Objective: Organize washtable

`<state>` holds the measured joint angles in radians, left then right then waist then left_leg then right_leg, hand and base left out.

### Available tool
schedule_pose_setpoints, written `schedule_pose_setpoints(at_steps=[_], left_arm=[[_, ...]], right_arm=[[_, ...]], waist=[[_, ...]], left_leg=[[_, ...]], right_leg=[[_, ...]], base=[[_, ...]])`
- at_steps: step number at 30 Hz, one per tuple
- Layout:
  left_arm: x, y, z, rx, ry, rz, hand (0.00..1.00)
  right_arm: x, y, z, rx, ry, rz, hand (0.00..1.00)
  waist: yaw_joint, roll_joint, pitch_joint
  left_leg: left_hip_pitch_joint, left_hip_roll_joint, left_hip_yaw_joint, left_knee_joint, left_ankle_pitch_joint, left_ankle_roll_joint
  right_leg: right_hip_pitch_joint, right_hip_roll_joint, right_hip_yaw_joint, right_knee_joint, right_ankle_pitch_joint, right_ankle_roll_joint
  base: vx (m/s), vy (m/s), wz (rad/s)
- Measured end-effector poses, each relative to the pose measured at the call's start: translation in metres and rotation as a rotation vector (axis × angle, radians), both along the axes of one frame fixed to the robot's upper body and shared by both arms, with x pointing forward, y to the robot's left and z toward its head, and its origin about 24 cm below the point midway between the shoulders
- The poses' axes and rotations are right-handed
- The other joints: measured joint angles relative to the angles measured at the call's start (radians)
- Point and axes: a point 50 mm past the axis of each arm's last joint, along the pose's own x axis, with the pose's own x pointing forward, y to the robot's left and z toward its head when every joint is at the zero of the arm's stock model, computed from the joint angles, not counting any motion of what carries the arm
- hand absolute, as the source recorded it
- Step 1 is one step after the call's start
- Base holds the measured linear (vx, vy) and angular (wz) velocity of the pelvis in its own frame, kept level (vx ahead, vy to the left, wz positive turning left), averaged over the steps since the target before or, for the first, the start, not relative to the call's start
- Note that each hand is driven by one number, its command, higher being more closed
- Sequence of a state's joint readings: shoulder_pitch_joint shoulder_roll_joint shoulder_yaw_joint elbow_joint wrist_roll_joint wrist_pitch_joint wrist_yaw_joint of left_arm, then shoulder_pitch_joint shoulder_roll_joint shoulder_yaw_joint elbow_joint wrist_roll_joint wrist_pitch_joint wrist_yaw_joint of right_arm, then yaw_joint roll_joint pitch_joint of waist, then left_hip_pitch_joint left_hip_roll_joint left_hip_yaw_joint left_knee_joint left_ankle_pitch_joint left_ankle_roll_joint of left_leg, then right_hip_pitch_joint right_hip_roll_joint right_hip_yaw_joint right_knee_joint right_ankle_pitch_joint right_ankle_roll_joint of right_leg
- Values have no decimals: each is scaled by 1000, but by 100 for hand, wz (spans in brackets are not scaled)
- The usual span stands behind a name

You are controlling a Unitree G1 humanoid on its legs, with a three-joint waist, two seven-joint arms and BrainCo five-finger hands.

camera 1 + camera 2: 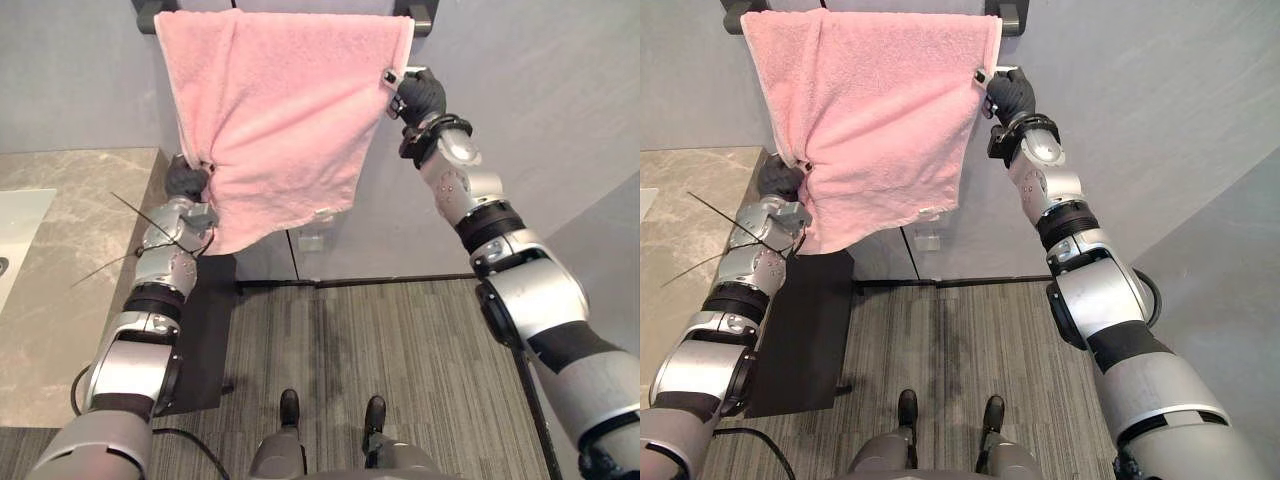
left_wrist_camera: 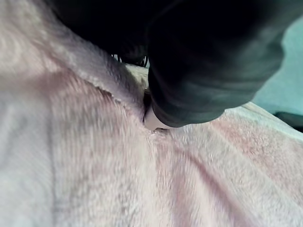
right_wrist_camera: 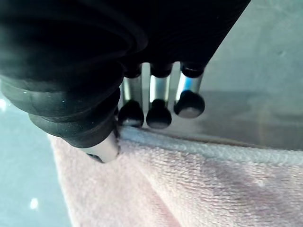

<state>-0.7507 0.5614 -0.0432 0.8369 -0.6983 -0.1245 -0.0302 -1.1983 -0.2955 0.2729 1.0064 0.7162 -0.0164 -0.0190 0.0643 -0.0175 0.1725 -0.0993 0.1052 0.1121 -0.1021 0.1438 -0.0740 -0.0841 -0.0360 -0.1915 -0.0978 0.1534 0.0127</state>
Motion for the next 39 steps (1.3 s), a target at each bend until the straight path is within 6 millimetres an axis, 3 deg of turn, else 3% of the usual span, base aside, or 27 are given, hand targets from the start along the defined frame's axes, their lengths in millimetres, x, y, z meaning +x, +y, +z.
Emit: schedule_pose_setpoints(at_steps=[4,10,15,18,24,29,34,39], left_arm=[[-9,23,5,57,5,31,0],[-16,40,18,111,-10,46,0],[-26,53,41,179,-79,50,0],[-36,63,36,160,-86,84,0],[-51,80,45,117,-153,227,0],[-64,86,52,120,-216,288,0],[-69,79,55,169,-243,268,0],[-71,62,58,217,-281,156,0]], right_arm=[[-1,-17,-19,-23,65,-27,0],[-4,-40,-19,-45,54,-55,0],[-14,-55,-27,-67,26,-49,0],[-22,-65,-31,-55,3,-55,0],[-35,-90,-15,22,-111,-146,0],[-46,-87,-5,52,-200,-117,0],[-56,-74,1,66,-263,-43,0],[-63,-42,-8,2,-257,138,0]], waist=[[-2,-1,0],[2,-16,-12],[-8,-30,-25],[-23,-29,-48],[-25,-23,-64],[-23,-6,-89],[-19,6,-117],[-19,10,-138]], left_leg=[[9,0,1,0,0,0],[17,1,10,5,0,0],[27,0,29,5,0,0],[28,1,29,5,-1,0],[42,6,30,0,-1,-1],[61,6,27,0,-2,-2],[65,6,23,-1,-5,-6],[69,14,18,-1,-8,-2]], right_leg=[[8,0,1,0,0,0],[11,0,12,0,0,0],[11,-1,31,-1,2,-1],[12,-2,30,-1,2,-1],[26,-1,32,-4,1,-1],[47,-2,29,-5,0,0],[55,-3,24,-5,-6,1],[62,-3,22,-6,-7,0]], base=[[0,0,0],[2,11,-4],[3,23,-10],[0,0,0],[-5,3,0],[-6,6,1],[-21,13,4],[-27,0,2]])
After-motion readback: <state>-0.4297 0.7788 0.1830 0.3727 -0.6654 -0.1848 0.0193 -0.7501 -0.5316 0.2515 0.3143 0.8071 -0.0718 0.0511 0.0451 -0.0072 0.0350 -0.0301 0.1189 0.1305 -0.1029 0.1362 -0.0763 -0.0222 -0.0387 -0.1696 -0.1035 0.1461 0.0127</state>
